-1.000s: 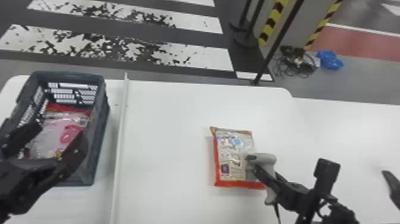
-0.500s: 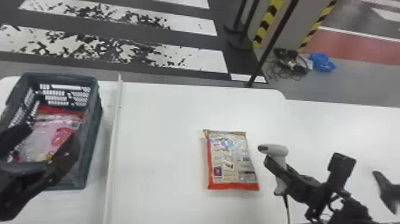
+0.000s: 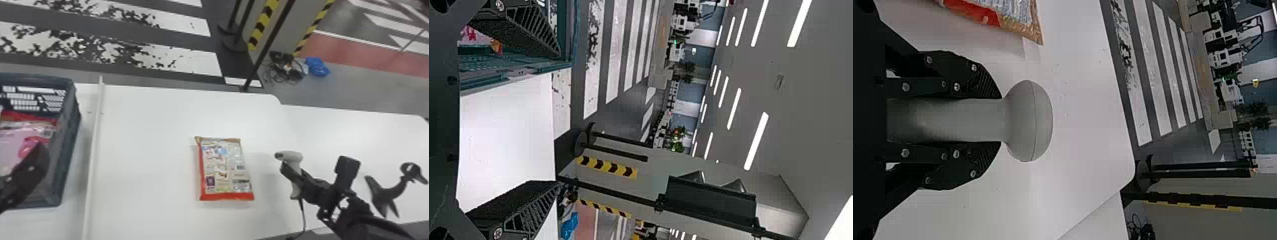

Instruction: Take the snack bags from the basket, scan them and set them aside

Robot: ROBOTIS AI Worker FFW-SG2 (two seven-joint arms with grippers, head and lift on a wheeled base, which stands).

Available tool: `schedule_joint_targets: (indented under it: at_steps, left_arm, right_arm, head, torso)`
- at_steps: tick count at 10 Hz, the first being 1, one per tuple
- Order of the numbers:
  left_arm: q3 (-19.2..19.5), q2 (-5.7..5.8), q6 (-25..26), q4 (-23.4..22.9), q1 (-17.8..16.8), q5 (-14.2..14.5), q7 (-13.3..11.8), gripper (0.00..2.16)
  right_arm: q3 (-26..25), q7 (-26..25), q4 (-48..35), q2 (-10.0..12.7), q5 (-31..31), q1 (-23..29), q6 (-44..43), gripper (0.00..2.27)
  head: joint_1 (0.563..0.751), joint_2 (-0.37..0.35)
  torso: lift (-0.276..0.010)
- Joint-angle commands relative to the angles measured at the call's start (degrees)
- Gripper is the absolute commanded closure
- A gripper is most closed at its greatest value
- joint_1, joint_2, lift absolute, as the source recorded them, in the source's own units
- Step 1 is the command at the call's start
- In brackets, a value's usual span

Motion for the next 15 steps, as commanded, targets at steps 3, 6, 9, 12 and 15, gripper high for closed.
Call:
schedule_joint_targets:
  at_steps: [3,6,9,12,15]
  left_arm:
    - [-0.6,-0.79,0.0,-0.5,0.3,-1.3,0.1,0.08]
    - [-0.5,-0.88,-0.2,-0.6,0.7,-1.3,0.1,0.09]
    - [-0.6,-1.06,-0.2,-0.6,0.8,-1.5,0.0,0.08]
    - [-0.7,-1.32,-0.4,-1.1,1.0,-1.6,0.0,0.08]
    - [-0.7,-1.50,-0.2,-1.7,1.6,-2.4,0.1,0.08]
  right_arm:
    - [1.4,1.4,8.2,-2.6,2.2,-0.5,-7.1,2.25]
    - [4.1,1.4,13.7,-2.9,4.6,-1.2,-12.4,2.25]
    - [4.6,1.2,14.2,-2.8,4.4,-1.1,-14.3,0.47]
    - [3.4,0.9,12.8,-2.8,3.4,-0.3,-14.5,0.11]
    - [-1.6,3.9,-3.4,-2.6,-0.4,5.1,-0.6,0.11]
  head:
    - [0.695,-0.350]
    - [0.695,-0.350]
    - [0.695,-0.350]
    - [0.695,-0.350]
    - [0.695,-0.350]
  torso:
    - [-0.075]
    - [-0.075]
    - [-0.075]
    - [-0.075]
    - [-0.075]
